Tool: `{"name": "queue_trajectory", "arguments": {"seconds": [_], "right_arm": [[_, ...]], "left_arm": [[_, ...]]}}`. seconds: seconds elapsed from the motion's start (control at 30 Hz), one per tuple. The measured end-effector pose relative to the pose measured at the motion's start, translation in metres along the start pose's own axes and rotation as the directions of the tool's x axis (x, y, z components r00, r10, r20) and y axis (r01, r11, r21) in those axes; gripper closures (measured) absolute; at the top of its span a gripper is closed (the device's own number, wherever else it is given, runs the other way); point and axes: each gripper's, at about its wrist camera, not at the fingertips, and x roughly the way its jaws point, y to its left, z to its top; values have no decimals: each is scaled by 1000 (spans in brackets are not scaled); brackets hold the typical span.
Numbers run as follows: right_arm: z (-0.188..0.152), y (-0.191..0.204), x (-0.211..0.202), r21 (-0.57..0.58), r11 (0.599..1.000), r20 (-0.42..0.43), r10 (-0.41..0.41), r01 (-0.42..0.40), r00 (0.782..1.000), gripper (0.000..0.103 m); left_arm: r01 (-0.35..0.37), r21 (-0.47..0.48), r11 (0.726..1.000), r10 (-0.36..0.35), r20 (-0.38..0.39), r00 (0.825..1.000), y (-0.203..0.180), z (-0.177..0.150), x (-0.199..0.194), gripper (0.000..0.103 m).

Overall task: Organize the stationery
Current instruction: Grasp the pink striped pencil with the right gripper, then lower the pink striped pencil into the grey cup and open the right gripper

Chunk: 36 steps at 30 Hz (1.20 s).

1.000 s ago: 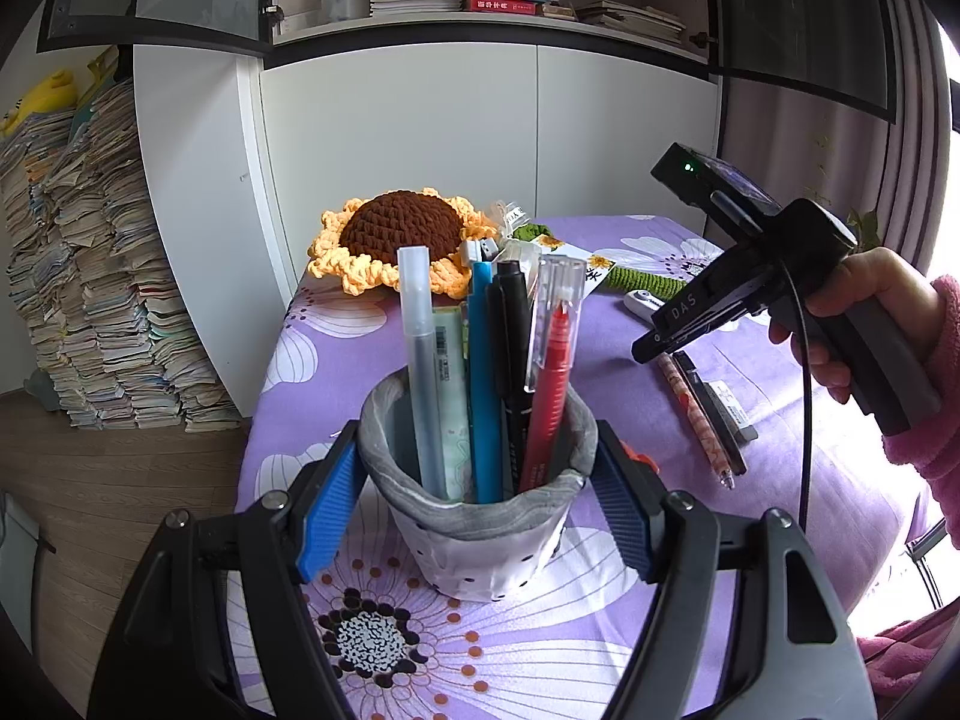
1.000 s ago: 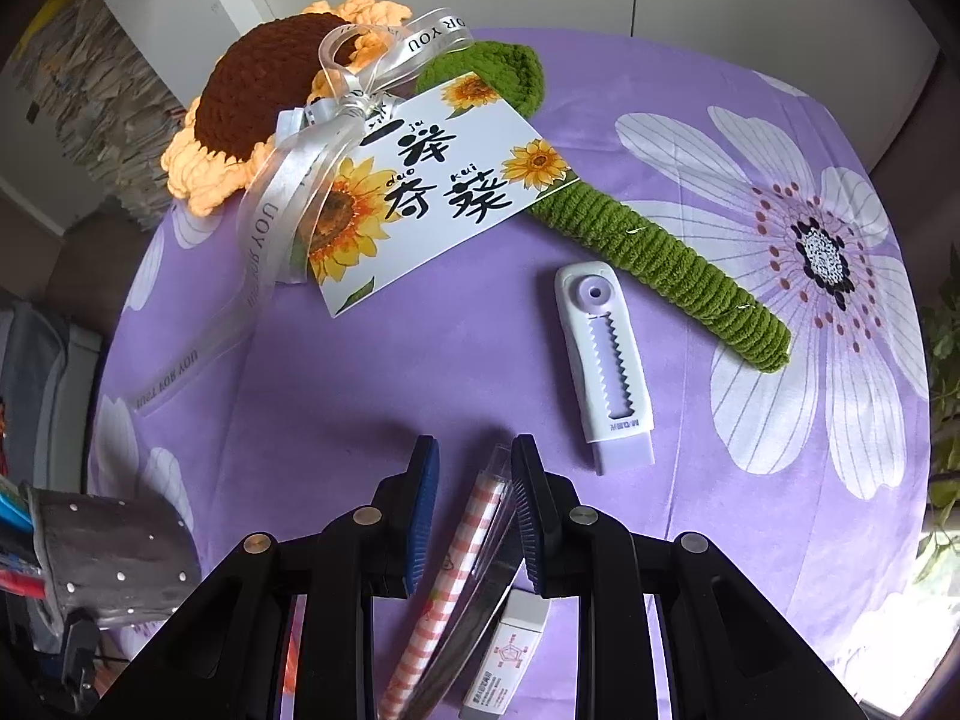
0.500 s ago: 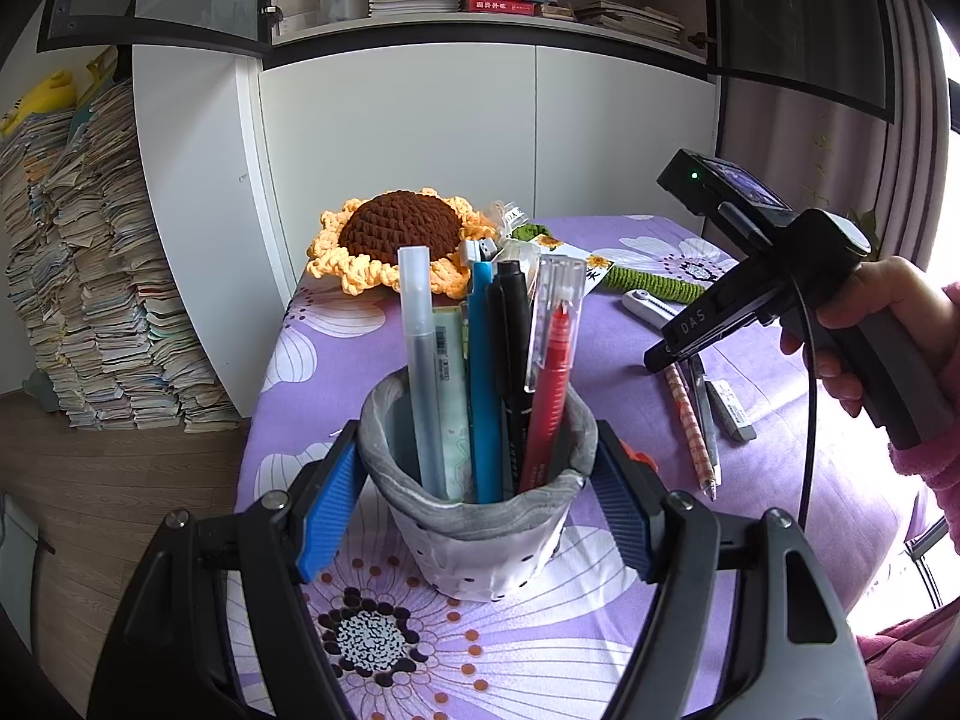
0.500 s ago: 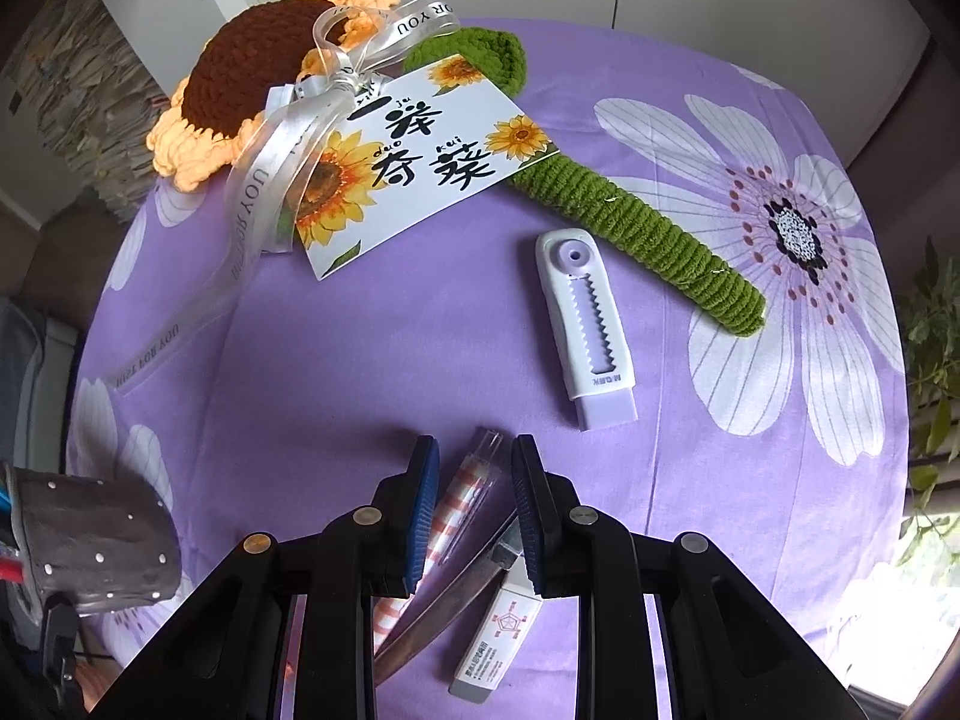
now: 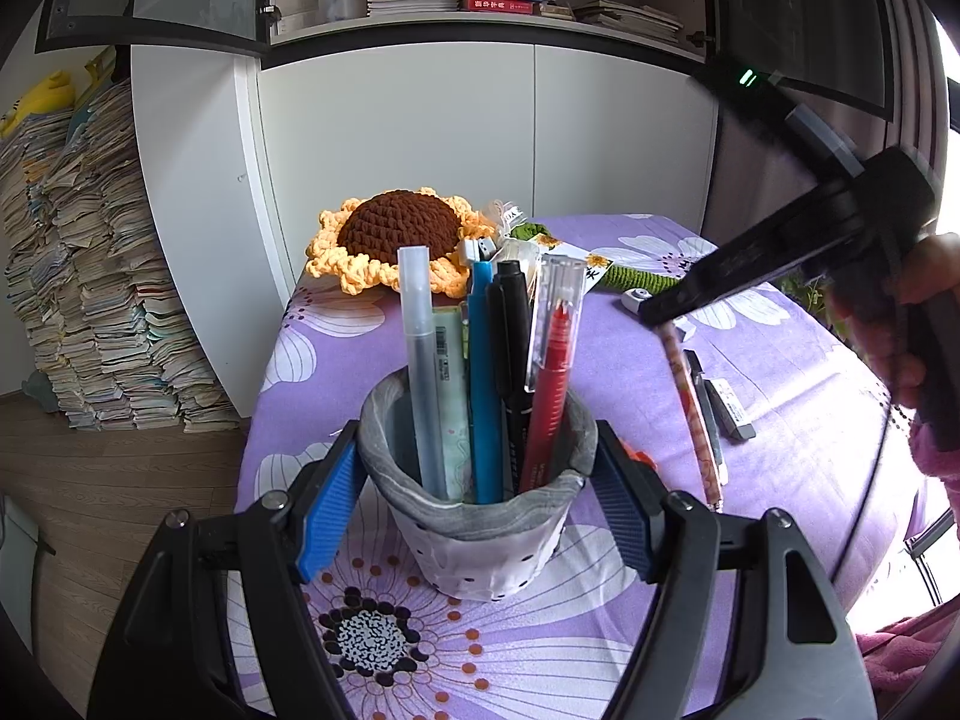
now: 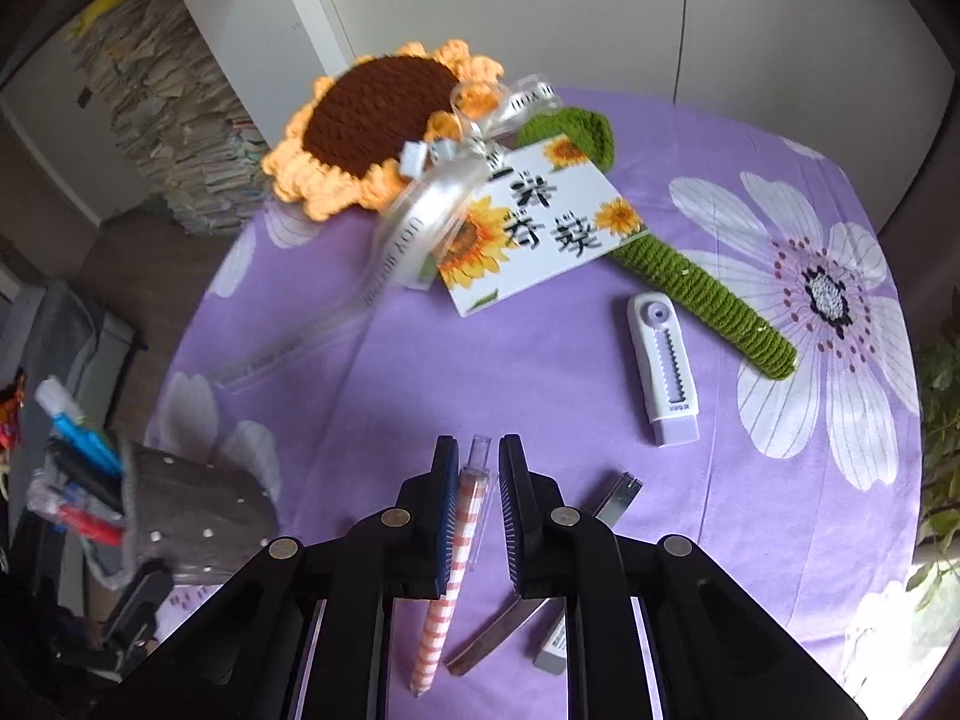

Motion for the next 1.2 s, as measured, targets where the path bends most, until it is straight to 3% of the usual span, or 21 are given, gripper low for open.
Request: {"name": "queue_trajectory", "arguments": {"seconds": [0.37, 0.67, 0.87, 1.0, 1.2], "right_arm": [[-24, 30, -109, -129, 989, 218, 102, -75, 971, 89], [-16, 67, -176, -254, 962, 380, 197, -103, 904, 89], [-15, 97, -198, -353, 925, 397, 286, -143, 872, 89], [-13, 111, -183, -384, 912, 369, 297, -146, 881, 89], [-15, 128, -129, -432, 896, 281, 242, -103, 928, 89]], "left_arm": [[3, -6, 1000, -3, -25, 1000, -2, -4, 7, 33], [-1, -5, 1000, 1, -20, 1000, -1, -4, 7, 33], [-2, -3, 1000, 2, -19, 1000, -1, -4, 7, 33], [-2, -3, 1000, 2, -20, 1000, -1, -4, 7, 33], [-1, -3, 1000, 1, -19, 1000, -1, -4, 7, 33]]}}
